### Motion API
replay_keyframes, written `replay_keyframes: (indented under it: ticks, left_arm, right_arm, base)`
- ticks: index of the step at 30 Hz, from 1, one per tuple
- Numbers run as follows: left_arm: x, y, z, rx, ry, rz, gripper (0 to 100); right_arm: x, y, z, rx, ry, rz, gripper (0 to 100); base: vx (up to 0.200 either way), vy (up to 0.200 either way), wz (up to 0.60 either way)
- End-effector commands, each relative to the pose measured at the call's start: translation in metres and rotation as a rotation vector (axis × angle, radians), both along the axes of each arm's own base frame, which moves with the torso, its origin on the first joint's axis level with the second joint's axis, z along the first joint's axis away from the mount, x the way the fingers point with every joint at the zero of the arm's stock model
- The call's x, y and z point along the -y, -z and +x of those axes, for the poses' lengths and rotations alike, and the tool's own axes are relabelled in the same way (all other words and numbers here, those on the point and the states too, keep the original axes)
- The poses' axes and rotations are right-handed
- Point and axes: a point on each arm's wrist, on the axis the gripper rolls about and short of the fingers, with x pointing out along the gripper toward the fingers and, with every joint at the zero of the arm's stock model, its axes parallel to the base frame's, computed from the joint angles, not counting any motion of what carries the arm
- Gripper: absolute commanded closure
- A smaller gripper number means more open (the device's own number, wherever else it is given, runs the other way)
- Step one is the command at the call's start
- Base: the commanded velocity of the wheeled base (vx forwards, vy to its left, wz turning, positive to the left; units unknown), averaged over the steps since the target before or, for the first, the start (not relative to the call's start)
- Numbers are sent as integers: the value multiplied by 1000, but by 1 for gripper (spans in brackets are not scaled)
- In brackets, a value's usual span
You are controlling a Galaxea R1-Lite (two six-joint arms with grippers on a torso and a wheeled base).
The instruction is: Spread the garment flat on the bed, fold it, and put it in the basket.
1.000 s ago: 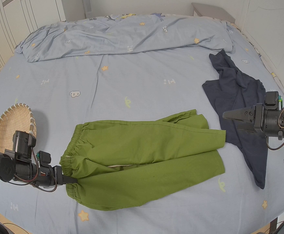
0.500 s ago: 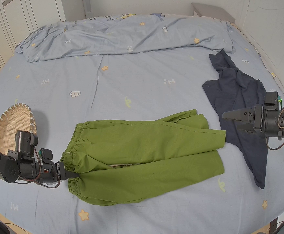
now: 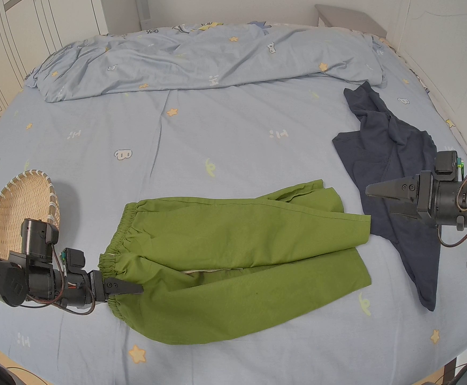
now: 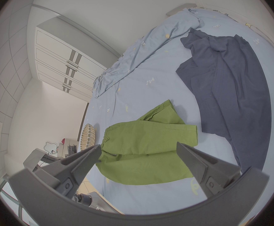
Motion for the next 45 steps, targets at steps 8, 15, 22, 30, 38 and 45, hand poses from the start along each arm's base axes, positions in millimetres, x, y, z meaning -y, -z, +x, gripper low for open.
replay_keyframes:
  ticks: [8,15,22,30,38,45]
  left_arm:
    - [-25,12,-48,207,97,-120,0]
    - [-38,50,-44,252,151,-84,0]
    - [-36,52,-48,326,208,-92,0]
    - [-34,50,-42,386,258,-113,0]
    - [-29,59,-32,415,290,-109,0]
    - [-27,68,-30,446,300,-104,0]
  right_arm:
    - [0,0,0,0,-3,0,0]
    - [-1,2,-1,-6,-4,-1,0]
    - [-1,2,-1,1,-10,-10,0]
    - [0,4,0,-5,-8,-11,0]
    - [-1,4,0,-5,-7,-13,0]
    - [-1,4,0,-6,-7,-12,0]
  base:
    - [0,0,0]
    - [0,0,0]
    - [0,0,0]
    - [0,0,0]
    - [0,0,0]
    - [0,0,0]
